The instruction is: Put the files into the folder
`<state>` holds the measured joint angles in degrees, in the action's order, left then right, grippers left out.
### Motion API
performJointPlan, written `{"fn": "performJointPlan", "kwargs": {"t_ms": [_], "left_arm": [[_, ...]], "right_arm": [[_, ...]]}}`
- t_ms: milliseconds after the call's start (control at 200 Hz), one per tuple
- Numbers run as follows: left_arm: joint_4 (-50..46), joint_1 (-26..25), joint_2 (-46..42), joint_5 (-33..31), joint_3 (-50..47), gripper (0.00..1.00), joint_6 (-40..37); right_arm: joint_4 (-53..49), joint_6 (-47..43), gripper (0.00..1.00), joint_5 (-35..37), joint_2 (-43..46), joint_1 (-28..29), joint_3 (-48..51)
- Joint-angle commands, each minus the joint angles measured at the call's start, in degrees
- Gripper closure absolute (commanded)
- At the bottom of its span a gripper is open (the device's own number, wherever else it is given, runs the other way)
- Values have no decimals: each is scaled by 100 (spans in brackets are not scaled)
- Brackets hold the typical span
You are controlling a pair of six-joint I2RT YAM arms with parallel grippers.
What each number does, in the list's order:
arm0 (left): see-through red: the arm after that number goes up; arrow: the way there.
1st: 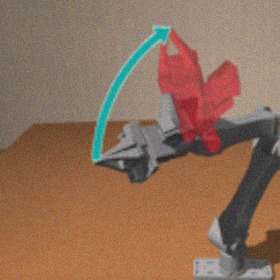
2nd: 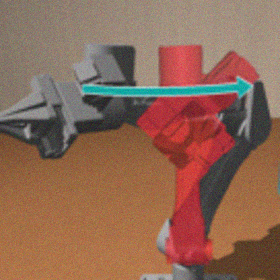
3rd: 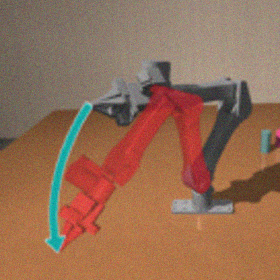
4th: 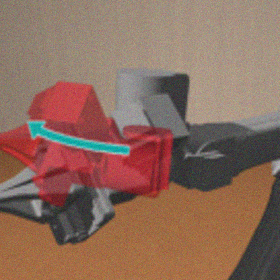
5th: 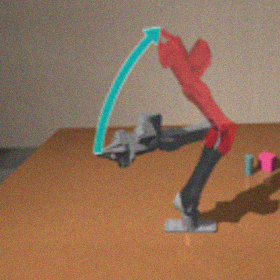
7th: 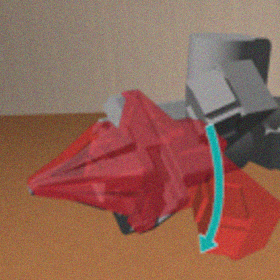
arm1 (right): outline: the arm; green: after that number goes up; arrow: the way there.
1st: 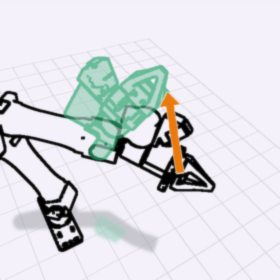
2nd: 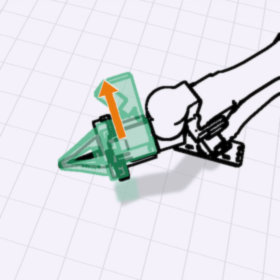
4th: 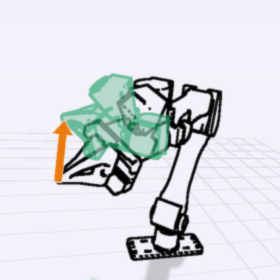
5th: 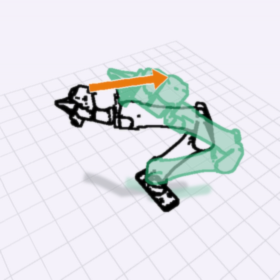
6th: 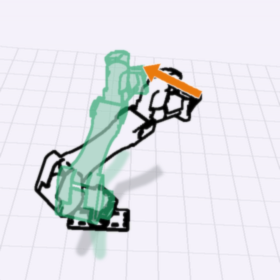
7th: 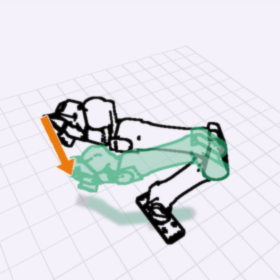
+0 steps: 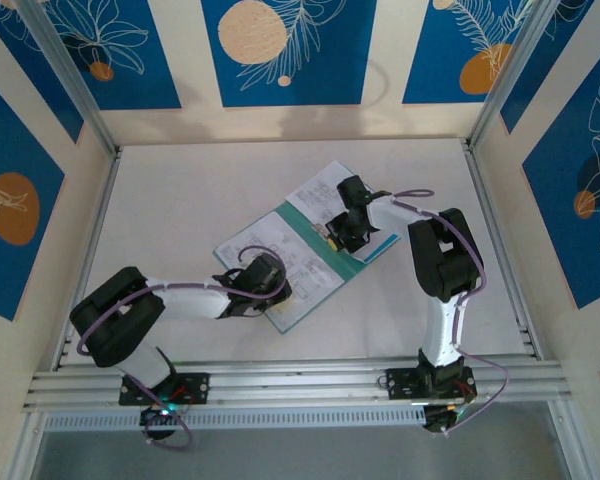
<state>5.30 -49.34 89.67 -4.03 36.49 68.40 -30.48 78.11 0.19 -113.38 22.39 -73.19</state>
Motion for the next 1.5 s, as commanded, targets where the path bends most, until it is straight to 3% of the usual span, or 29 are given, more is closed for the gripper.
{"fn": "performJointPlan", "kwargs": {"t_ms": [0,600,860,1095,1320,1495], "left_arm": [[-723,111,-6,-45,-85,76,-123],[-767,126,-28,-54,-65,76,-147],[-940,135,0,-79,16,76,-314],[-1400,174,-96,-197,161,76,-606],[-2014,398,-252,-284,270,76,-1138],[-2614,729,-482,-438,438,75,-1784]], "right_arm": [[-1109,89,100,785,-567,52,697],[-1211,-174,100,356,151,62,110],[-1079,-295,75,416,670,75,98],[-913,-444,67,447,1321,53,217],[-513,-668,67,443,1891,10,850],[139,-965,77,228,2288,3,1562]]}}
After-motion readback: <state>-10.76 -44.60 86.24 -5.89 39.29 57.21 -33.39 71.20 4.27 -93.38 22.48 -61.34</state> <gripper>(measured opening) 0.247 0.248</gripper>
